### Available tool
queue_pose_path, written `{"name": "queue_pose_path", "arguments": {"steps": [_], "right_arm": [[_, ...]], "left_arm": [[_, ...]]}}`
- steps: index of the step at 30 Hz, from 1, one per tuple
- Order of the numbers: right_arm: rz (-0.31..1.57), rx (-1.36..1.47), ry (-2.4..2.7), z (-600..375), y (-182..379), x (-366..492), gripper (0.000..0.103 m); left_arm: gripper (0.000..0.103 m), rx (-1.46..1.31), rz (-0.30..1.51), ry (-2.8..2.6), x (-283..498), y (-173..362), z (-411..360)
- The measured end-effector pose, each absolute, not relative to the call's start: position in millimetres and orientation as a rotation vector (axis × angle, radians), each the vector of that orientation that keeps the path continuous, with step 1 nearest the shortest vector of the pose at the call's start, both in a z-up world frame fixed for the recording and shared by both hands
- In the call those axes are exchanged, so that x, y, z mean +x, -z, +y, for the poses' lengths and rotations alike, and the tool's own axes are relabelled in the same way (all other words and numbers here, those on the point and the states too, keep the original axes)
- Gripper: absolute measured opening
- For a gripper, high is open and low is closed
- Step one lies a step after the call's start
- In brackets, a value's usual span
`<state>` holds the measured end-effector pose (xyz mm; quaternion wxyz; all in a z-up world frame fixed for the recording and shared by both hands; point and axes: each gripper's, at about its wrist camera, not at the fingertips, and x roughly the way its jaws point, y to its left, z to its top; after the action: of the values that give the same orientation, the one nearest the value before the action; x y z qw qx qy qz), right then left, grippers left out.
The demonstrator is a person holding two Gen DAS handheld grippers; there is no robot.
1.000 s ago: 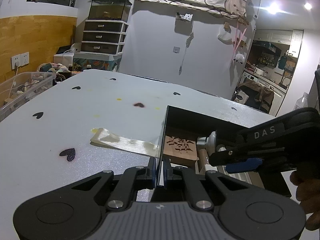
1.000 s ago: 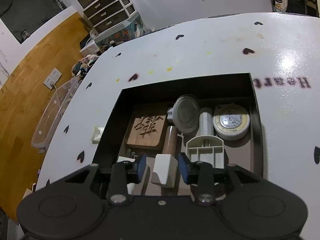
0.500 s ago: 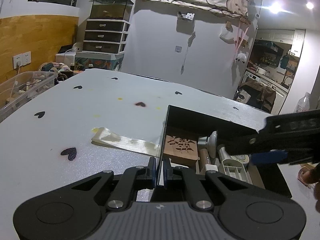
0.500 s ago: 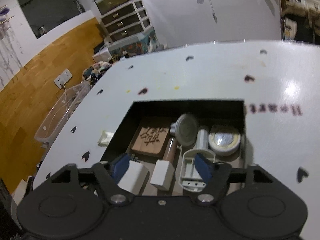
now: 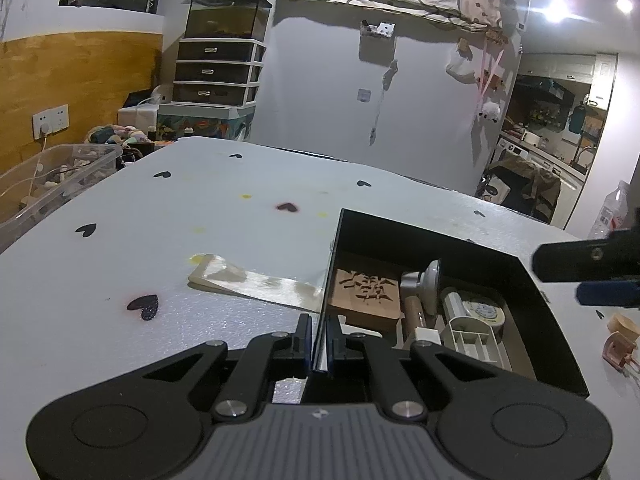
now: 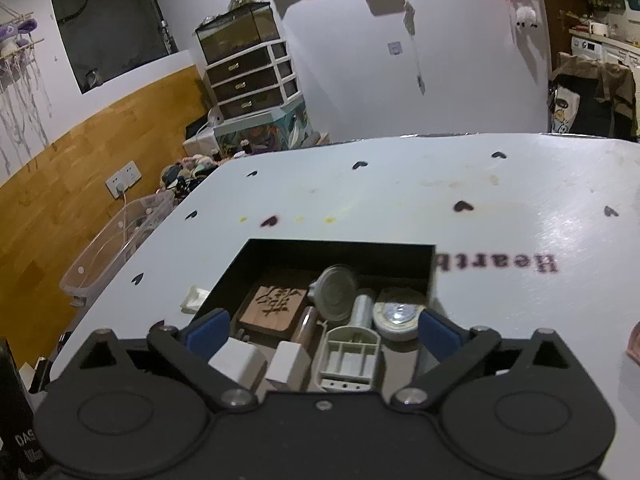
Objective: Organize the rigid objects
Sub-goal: 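Move the right tool to the oval wooden block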
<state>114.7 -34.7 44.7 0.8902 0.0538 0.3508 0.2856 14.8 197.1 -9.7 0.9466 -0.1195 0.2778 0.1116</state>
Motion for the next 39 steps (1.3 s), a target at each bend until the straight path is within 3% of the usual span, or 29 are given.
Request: {"name": "queue_pose_path", "arguments": {"steps": [11, 39], "right_arm": [[0.630, 0.099, -0.513, -78, -47, 118, 0.103], [0.661, 0.100, 0.018, -287, -1, 219, 0.103]], "left_arm": [[0.007, -0.230, 0.576, -0.261, 17, 8, 192], [0.008, -0.212, 0.590, -0.292, 21, 6, 186]]}}
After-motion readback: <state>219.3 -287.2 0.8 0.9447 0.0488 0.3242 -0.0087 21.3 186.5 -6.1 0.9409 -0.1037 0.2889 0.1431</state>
